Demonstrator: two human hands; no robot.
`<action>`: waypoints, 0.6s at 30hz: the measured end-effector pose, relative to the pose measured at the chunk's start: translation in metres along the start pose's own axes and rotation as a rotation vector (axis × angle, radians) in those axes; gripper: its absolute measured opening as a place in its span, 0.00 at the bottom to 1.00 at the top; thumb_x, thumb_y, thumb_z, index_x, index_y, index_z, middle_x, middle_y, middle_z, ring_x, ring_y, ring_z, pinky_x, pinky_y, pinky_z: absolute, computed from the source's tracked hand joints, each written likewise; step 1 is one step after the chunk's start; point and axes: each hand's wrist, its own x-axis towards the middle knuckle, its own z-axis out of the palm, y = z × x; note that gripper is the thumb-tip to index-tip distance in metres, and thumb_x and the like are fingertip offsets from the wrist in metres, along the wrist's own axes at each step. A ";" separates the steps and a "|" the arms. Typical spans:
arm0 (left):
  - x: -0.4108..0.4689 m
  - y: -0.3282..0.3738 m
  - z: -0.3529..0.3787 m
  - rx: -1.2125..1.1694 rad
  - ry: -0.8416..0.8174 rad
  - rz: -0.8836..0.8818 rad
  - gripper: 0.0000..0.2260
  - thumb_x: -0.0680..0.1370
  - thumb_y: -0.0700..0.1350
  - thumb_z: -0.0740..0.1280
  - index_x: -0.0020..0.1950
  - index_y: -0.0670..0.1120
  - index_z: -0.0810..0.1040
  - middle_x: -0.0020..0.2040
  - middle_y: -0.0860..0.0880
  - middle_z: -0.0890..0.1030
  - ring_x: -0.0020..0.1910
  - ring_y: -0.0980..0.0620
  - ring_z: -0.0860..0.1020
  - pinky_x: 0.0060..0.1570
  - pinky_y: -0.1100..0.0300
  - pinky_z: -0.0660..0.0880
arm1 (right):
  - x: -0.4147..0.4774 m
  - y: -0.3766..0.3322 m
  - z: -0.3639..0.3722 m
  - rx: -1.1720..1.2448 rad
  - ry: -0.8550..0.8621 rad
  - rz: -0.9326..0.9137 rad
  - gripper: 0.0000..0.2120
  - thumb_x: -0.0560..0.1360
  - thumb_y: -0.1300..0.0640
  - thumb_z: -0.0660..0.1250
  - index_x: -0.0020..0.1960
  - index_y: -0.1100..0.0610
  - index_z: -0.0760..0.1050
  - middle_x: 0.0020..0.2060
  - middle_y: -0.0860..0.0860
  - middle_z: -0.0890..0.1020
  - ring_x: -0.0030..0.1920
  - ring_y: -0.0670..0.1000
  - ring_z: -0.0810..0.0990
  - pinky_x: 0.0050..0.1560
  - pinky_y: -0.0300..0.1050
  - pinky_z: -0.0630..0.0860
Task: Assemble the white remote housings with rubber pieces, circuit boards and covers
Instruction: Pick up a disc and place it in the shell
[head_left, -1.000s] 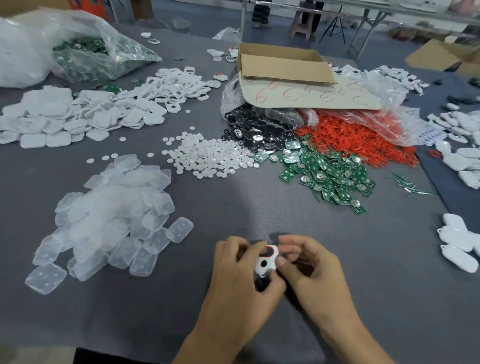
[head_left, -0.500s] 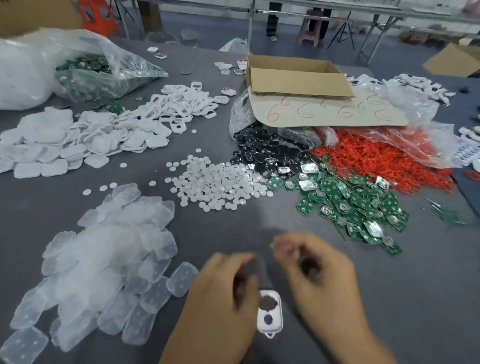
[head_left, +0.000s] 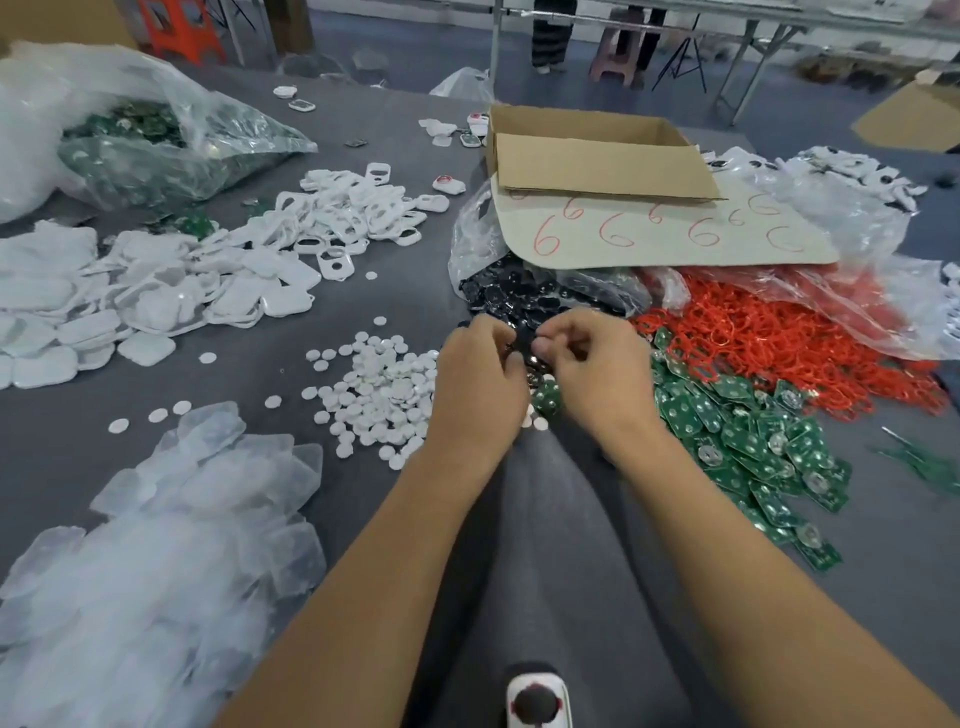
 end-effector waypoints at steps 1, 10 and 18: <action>-0.006 0.002 -0.008 -0.102 -0.012 -0.016 0.07 0.80 0.41 0.69 0.57 0.45 0.80 0.51 0.49 0.83 0.50 0.53 0.80 0.53 0.61 0.76 | -0.008 -0.006 -0.009 0.121 -0.014 -0.006 0.09 0.74 0.67 0.72 0.44 0.53 0.83 0.34 0.47 0.83 0.35 0.40 0.80 0.40 0.33 0.75; -0.145 0.024 -0.084 -0.759 -0.233 -0.079 0.09 0.77 0.36 0.73 0.53 0.49 0.86 0.45 0.50 0.87 0.45 0.58 0.84 0.47 0.69 0.77 | -0.163 -0.041 -0.074 0.792 -0.162 -0.013 0.13 0.67 0.65 0.75 0.51 0.58 0.83 0.46 0.54 0.87 0.46 0.48 0.86 0.49 0.35 0.79; -0.225 0.045 -0.109 -0.834 -0.192 -0.077 0.11 0.73 0.39 0.75 0.51 0.51 0.86 0.44 0.48 0.87 0.44 0.55 0.84 0.44 0.70 0.78 | -0.236 -0.053 -0.093 0.945 -0.176 -0.014 0.19 0.67 0.61 0.76 0.56 0.51 0.82 0.51 0.57 0.86 0.51 0.50 0.85 0.52 0.37 0.79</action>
